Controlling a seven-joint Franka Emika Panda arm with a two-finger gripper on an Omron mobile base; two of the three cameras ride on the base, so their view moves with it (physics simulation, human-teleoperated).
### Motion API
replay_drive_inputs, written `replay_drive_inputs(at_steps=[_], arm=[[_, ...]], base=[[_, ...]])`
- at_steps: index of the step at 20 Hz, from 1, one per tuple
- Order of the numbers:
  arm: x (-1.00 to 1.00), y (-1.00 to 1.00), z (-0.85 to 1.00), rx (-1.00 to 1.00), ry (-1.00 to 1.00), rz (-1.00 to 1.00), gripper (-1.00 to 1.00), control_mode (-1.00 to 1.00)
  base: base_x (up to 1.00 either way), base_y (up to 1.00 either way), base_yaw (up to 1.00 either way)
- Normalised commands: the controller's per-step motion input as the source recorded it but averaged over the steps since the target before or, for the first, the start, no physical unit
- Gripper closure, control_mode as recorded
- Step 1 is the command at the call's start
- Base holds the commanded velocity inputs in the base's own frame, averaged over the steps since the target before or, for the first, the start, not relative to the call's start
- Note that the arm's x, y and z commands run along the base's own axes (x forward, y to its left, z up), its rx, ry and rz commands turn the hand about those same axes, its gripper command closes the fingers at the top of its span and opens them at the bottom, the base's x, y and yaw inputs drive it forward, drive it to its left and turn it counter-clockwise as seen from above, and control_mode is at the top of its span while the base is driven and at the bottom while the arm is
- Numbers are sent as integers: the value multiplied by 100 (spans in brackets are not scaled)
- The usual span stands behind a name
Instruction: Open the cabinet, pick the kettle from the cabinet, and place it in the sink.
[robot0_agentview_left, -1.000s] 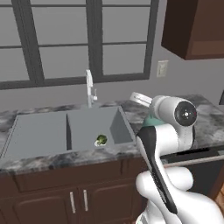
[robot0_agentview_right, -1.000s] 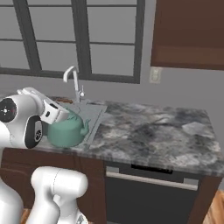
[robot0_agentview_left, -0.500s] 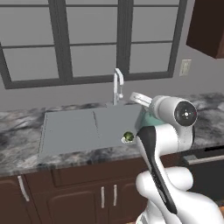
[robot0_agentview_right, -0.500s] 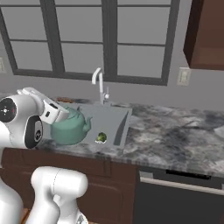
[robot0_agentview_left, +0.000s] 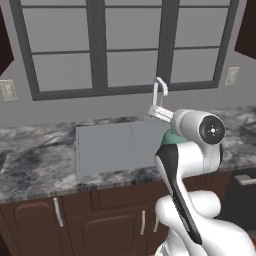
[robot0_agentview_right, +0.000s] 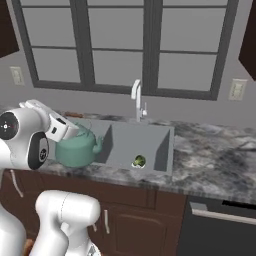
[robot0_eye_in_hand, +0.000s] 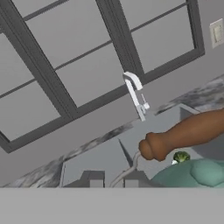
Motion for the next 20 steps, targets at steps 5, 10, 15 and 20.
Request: replay_drive_inputs(at_steps=[5,10,15,20], arm=[[0,0,0,0,0,0,100,100],[0,0,0,0,0,0,100,100],[0,0,0,0,0,0,100,100],[0,0,0,0,0,0,100,100]], base=[[44,38,1],[32,21,4],[17,17,5],[0,0,0]])
